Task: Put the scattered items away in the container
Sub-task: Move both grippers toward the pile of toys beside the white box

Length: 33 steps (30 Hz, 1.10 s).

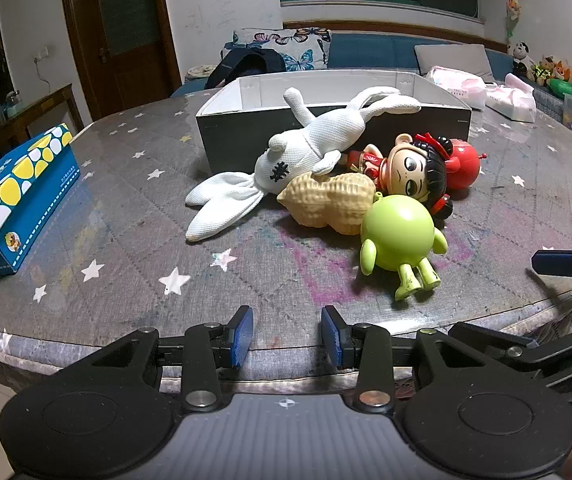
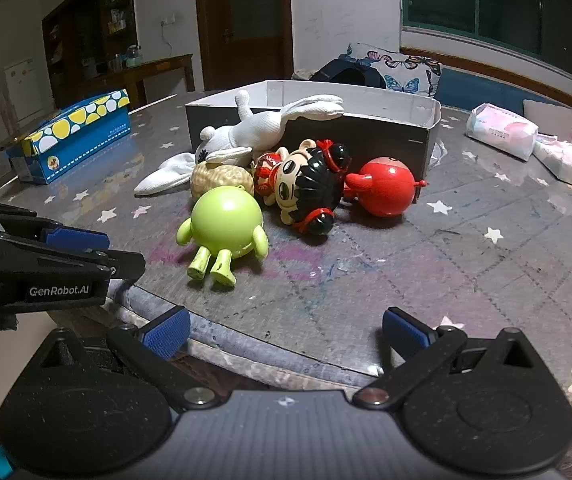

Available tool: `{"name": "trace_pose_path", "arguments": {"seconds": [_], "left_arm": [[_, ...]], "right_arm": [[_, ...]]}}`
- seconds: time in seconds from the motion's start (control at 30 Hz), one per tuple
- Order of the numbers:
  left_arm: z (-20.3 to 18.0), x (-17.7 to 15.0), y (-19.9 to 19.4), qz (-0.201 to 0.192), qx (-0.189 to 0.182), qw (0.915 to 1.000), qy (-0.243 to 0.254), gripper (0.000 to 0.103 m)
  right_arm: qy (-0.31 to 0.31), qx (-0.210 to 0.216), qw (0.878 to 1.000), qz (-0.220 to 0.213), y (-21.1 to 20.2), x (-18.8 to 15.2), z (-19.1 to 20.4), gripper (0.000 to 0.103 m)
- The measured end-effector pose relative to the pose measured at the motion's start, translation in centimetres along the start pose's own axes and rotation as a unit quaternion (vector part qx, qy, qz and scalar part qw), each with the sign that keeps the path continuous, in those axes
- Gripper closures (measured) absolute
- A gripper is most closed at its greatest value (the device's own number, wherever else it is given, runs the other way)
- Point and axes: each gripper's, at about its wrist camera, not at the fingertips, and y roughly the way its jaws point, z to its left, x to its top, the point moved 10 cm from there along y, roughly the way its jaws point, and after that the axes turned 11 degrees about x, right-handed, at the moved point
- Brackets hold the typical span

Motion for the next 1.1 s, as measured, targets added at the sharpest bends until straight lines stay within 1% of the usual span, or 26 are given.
{"name": "trace_pose_path", "arguments": {"seconds": [1.1], "left_arm": [[-0.2,1.0,0.9,0.010,-0.010,0.9999,0.000,0.063]], "right_arm": [[0.000,0.020,1.000,0.001,1.2,1.1,0.0,0.000]]}}
